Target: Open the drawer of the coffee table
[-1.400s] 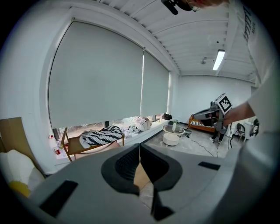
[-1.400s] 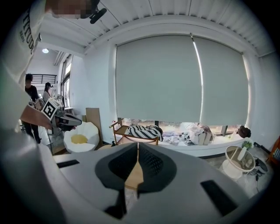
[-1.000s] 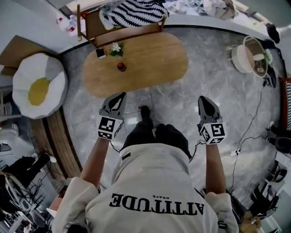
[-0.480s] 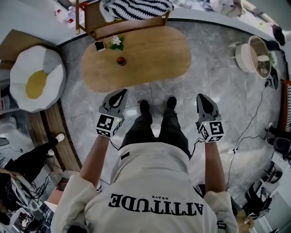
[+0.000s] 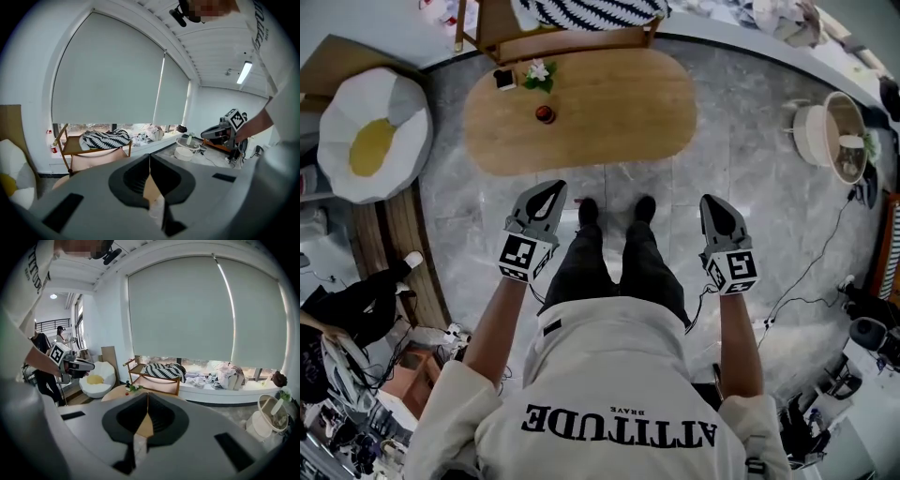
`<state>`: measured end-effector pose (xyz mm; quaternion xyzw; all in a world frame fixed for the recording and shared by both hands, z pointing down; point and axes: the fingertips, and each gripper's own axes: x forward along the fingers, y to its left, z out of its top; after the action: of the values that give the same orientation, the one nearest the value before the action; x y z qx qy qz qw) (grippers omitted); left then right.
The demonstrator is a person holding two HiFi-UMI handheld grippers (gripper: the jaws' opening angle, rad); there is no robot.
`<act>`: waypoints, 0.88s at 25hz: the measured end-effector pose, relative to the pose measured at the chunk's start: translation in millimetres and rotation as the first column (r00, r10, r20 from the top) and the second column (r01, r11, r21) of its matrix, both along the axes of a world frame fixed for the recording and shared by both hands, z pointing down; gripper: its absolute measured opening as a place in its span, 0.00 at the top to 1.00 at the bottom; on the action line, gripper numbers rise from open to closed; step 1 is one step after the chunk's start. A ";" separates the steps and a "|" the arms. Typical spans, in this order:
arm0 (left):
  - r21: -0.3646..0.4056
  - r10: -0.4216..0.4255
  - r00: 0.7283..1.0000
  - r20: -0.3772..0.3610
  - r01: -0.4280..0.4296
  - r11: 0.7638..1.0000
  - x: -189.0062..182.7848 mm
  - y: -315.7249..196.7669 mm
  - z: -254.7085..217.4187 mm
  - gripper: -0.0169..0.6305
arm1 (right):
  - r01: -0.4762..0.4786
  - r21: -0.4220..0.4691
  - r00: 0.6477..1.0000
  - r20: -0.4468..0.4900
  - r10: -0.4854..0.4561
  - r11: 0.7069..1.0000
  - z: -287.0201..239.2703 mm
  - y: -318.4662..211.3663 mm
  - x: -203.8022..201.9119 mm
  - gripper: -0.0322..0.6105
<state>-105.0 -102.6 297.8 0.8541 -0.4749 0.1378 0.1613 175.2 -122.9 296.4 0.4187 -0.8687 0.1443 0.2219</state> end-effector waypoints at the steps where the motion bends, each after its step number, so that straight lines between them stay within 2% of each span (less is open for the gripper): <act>1: 0.002 -0.007 1.000 -0.003 0.007 1.000 3.6 0.4 0.7 0.94 | 0.009 -0.006 1.000 0.001 -0.009 1.000 2.6 -2.3 3.1 0.92; 13: -0.048 -0.068 0.996 0.055 0.070 0.996 23.4 3.0 59.0 0.94 | 0.100 -0.064 0.995 -0.011 -0.101 0.993 64.1 -25.0 28.0 0.92; 22: -0.092 -0.099 0.992 0.079 0.106 0.990 29.3 -3.1 117.1 0.94 | 0.124 -0.114 0.992 -0.009 -0.126 0.986 119.1 -38.5 35.9 0.92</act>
<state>-75.8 -105.7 414.9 0.8142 -0.5165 0.1838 0.1913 211.1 -161.4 415.4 0.3512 -0.8819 0.1758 0.2607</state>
